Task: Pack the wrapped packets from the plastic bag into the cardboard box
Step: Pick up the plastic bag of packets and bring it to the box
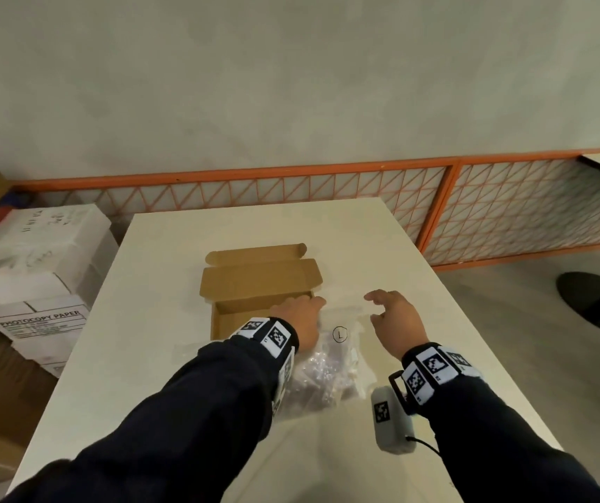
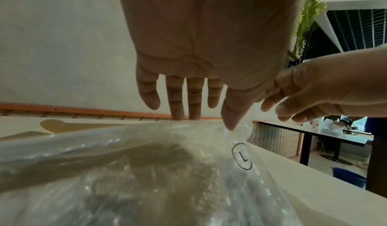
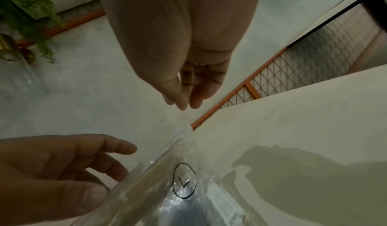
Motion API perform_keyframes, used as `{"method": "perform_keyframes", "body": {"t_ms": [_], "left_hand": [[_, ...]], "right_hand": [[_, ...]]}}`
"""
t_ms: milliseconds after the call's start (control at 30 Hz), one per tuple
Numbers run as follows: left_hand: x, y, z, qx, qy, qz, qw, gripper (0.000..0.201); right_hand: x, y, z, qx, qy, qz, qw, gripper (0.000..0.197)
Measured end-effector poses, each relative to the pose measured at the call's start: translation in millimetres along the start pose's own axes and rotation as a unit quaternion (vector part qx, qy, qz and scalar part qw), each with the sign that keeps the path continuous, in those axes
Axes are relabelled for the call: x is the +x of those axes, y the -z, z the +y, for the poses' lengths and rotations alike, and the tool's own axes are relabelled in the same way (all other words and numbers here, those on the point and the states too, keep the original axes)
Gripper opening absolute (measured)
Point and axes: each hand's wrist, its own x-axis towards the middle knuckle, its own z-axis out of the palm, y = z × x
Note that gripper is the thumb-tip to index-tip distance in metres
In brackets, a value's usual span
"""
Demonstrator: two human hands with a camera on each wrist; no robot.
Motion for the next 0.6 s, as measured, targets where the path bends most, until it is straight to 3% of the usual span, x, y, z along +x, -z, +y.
{"method": "perform_keyframes", "body": {"t_ms": [200, 333, 600], "left_hand": [[21, -6, 7, -0.026, 0.003, -0.019, 0.999, 0.055], [33, -9, 13, -0.05, 0.001, -0.01, 0.999, 0.051], [44, -7, 28, -0.104, -0.018, 0.049, 0.993, 0.02]], "right_hand": [[13, -10, 4, 0.011, -0.069, -0.094, 0.993, 0.046], [20, -19, 3, 0.106, -0.069, -0.051, 0.991, 0.021], [18, -20, 0, 0.164, -0.042, -0.004, 0.986, 0.028]]}}
